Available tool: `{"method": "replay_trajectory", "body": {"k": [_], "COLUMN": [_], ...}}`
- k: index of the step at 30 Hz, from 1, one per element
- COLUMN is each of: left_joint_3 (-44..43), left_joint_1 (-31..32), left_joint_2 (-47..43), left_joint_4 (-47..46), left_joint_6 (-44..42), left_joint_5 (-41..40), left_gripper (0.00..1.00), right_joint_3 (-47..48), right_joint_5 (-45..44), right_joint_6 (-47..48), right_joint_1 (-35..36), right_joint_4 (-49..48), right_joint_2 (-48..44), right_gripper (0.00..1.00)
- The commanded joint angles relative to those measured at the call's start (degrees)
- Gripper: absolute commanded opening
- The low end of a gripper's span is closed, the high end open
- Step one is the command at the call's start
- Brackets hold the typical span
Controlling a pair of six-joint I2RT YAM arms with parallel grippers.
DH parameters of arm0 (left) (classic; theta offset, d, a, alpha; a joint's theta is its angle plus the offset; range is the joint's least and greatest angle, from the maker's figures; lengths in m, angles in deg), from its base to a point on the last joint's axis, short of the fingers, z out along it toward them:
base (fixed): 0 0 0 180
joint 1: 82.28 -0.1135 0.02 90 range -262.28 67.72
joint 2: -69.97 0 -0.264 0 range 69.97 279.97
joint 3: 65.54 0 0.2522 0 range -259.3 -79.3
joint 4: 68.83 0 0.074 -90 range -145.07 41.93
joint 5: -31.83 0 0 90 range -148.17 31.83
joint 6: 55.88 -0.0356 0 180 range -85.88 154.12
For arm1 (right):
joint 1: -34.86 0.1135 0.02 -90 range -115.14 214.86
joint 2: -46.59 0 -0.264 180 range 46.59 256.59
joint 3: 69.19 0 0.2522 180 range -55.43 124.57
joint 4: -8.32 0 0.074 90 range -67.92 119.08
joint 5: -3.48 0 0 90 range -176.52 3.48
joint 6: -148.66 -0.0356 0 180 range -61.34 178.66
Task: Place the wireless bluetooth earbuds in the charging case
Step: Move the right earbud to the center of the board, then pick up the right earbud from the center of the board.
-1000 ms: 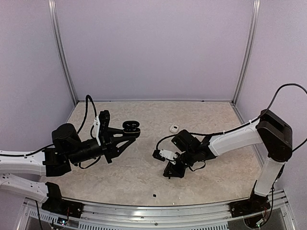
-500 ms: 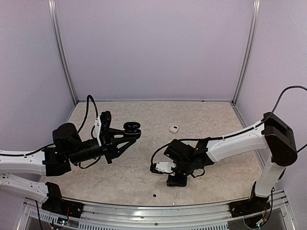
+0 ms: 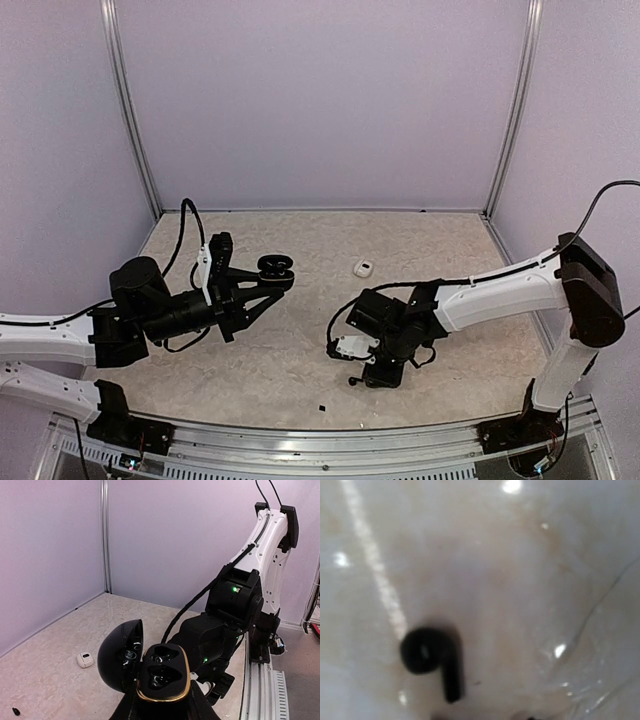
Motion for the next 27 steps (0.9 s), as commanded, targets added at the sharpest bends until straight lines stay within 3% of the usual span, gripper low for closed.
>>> {"method": "replay_trajectory", "body": {"k": [1,15,27], "left_joint_3": [-1.6,-1.3,-0.5], "left_joint_1": [-0.5,-0.9,-1.0], "left_joint_2": [-1.1,-3.1,-3.5], "left_joint_4": [-0.4,0.8,0.5], "left_joint_6": [-0.2,0.7,1.0], "left_joint_5": [0.1,-0.6,-0.4], "left_gripper": [0.1,0.11,0.11], "right_joint_3": [4.9,21.3,26.4], "right_joint_5": [4.2,0.0,-2.5], "right_joint_6": [1.1,-0.9,-1.3], "right_joint_1": [0.6,3.4,5.0], "right_joint_4": [3.8,16.6,23.5], "right_joint_2": [0.2,12.2,17.8], "right_gripper": [0.41,0.37,0.34]}}
